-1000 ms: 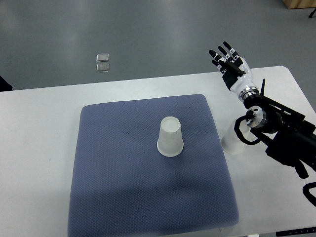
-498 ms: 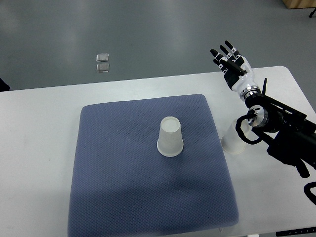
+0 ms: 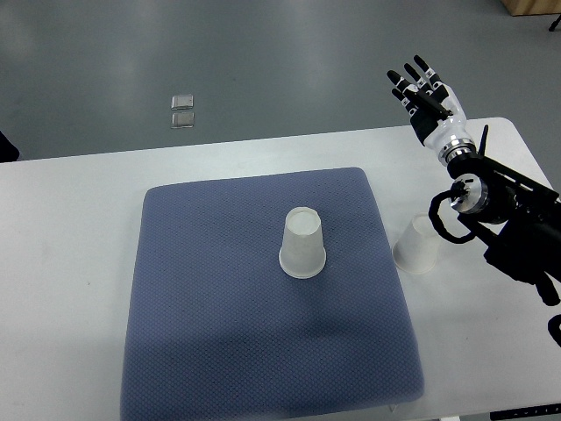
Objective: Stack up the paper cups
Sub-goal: 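Swing the right hand over and lower it beside the white cup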
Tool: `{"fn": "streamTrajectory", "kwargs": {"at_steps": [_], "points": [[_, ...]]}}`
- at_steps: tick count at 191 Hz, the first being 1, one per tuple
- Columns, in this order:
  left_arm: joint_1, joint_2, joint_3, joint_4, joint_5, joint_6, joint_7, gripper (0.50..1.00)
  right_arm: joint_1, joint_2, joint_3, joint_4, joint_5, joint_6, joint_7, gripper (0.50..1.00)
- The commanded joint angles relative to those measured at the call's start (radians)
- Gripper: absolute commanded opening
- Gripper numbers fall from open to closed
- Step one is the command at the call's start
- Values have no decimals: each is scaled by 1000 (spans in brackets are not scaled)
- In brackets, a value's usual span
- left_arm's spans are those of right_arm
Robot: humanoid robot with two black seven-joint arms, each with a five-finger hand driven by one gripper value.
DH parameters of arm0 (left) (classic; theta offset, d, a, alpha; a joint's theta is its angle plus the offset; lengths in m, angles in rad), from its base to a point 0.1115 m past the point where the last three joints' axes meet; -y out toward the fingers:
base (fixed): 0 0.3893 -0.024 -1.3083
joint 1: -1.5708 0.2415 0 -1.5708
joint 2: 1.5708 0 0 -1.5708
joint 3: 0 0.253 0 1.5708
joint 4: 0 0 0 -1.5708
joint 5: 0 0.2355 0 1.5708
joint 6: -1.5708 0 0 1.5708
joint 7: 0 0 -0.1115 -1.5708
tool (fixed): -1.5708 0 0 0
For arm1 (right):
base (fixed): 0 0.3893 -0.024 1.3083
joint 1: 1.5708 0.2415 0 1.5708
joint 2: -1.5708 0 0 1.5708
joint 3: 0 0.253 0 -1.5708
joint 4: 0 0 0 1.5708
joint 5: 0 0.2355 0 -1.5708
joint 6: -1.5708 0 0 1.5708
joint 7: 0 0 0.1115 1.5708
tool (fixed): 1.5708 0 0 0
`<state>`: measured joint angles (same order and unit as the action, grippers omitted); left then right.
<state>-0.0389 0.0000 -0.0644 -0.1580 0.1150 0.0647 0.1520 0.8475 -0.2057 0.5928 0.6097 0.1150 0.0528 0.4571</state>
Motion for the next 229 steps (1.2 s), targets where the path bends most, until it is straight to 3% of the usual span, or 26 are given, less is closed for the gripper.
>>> {"fn": "streamTrajectory", "kwargs": {"at_steps": [1,22,44,65,97,174,209,229], "points": [[-1,0,0,0,0,0,0,1000,4,-38,-5,7,-6,-1,0,917],[-1,0,0,0,0,0,0,1000,7,-98,-14,12,-29,10,-3,917],[1,0,0,0,0,0,0,1000,27,-210,-19,45,-100,84,-5,917],[-1,0,0,0,0,0,0,1000,42,-342,-25,133,-195,190,-12,917],[1,0,0,0,0,0,0,1000,82,-489,-54,274,-443,234,-11,915],[0,0,0,0,0,1,0,1000,122,-742,-134,587,-1041,464,0,915],[1,0,0,0,0,0,0,1000,127,-784,-185,679,-1276,476,-1,913],[1,0,0,0,0,0,0,1000,117,-773,-226,682,-1387,417,-14,913]]}}
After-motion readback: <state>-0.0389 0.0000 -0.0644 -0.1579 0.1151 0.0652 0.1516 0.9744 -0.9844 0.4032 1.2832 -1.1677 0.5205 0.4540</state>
